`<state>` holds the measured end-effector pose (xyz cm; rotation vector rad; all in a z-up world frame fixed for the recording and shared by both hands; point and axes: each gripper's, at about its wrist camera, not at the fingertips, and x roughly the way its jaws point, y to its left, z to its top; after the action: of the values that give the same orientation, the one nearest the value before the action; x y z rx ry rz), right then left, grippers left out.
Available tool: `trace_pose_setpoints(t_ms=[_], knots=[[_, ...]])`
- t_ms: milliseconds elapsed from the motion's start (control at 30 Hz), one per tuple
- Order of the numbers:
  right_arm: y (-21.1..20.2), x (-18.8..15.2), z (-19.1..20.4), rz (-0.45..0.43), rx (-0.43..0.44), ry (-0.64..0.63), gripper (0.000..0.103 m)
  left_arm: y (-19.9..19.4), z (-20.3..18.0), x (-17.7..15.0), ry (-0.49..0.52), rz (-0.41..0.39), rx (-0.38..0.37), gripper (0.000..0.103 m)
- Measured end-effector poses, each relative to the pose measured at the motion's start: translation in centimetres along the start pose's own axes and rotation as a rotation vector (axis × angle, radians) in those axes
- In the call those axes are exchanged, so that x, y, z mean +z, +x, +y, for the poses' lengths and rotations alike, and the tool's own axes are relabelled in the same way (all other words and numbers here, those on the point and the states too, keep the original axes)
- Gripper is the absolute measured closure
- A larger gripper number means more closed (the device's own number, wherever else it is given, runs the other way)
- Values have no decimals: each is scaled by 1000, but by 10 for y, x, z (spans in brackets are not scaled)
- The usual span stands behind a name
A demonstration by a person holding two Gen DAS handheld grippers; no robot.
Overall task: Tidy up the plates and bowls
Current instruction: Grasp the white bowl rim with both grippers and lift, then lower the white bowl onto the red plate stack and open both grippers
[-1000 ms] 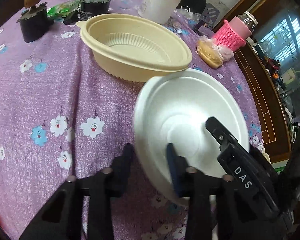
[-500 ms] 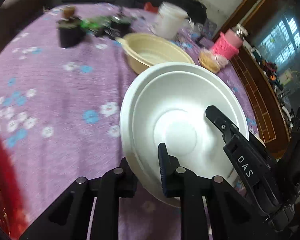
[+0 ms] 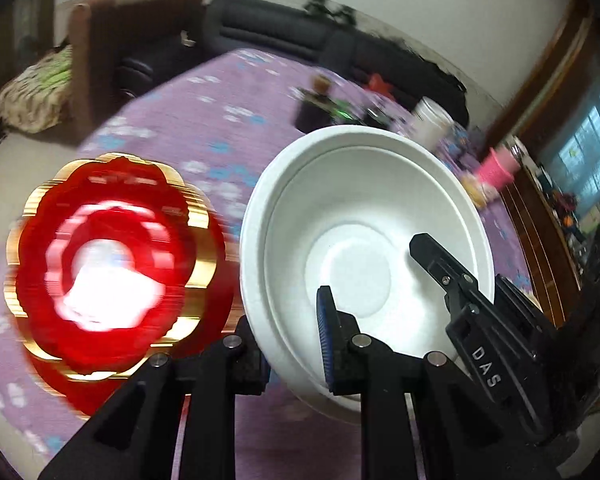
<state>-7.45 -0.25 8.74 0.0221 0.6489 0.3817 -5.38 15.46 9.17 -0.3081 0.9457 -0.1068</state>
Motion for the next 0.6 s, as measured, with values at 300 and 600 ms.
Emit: trace_pose_setpoints(t_ms=[300, 600], knots=[[41, 27, 96, 88, 129, -75, 88, -34, 85, 15, -98, -74, 118, 84], [94, 14, 130, 197, 132, -118, 88, -15, 130, 14, -142, -26, 186, 84]])
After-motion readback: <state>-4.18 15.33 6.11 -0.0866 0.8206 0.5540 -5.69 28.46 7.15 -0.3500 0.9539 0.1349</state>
